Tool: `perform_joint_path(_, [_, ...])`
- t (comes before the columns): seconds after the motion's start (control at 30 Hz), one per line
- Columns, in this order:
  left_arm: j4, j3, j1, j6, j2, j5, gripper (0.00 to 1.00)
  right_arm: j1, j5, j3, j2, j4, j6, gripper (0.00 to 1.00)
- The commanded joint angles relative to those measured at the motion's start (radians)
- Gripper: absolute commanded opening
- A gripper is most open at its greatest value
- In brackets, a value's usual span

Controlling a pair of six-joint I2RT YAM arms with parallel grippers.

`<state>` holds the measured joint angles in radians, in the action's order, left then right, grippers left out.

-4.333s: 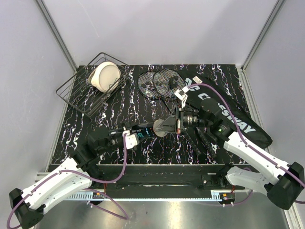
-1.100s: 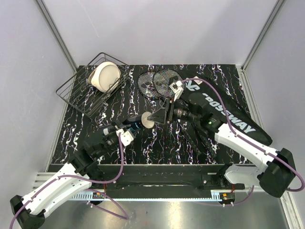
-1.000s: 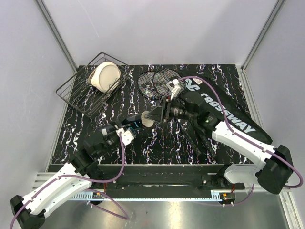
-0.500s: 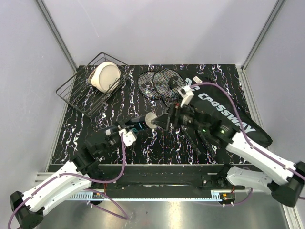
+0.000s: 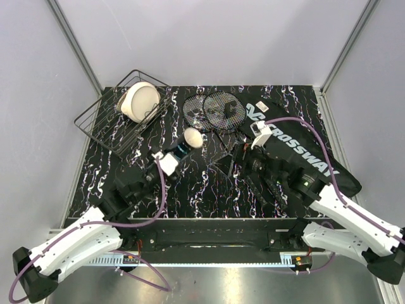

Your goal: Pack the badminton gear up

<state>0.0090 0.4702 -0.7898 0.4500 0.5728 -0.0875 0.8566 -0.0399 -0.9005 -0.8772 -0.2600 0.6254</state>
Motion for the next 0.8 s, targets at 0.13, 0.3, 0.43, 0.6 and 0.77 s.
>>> perform_joint_path(0.13, [-0.252,0.365,0.110,-0.387,0.373,-0.285,0.00,-0.025,0.153,-0.006,-0.163,-0.038,-0.067,1.00])
perform_joint_path(0.3, [-0.460,0.536,0.175,-0.335,0.645,-0.201,0.00,-0.031,0.209,-0.041,-0.261,-0.102,-0.102,1.00])
perform_joint_path(0.43, [-0.468,0.513,0.217,-0.246,0.774,-0.296,0.00,-0.033,0.189,-0.014,-0.241,-0.087,-0.116,1.00])
perform_joint_path(0.6, [-0.339,0.383,0.268,-0.096,0.763,-0.288,0.01,-0.034,0.129,0.014,-0.212,-0.078,-0.122,1.00])
perform_joint_path(0.77, [-0.337,0.377,0.303,-0.097,0.815,-0.253,0.24,-0.034,0.117,0.012,-0.164,-0.126,-0.087,1.00])
